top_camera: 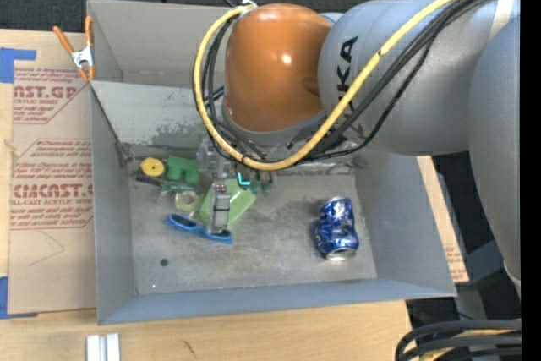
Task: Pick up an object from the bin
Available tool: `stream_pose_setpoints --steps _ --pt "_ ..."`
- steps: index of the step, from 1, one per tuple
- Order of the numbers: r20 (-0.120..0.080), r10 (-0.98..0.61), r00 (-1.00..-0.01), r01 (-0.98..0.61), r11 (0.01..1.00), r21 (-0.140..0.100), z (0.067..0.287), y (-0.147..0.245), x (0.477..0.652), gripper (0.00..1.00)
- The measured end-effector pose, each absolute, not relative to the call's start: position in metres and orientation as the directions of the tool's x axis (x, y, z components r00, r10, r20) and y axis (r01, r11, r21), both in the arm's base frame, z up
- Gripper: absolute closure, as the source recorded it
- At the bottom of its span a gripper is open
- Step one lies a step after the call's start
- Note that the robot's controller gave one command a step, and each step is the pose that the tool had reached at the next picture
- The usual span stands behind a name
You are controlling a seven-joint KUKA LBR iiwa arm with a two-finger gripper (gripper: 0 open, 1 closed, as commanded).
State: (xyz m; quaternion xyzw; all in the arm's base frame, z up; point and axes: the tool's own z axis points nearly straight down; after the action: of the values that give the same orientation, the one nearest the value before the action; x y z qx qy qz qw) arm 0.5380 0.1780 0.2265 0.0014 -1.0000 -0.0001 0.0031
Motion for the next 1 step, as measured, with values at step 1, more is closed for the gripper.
stream_pose_setpoints --steps 1 --pt "0.001 0.075 -0.997 0.075 0.997 0.001 0.0668 0.158 0.5337 0.0"
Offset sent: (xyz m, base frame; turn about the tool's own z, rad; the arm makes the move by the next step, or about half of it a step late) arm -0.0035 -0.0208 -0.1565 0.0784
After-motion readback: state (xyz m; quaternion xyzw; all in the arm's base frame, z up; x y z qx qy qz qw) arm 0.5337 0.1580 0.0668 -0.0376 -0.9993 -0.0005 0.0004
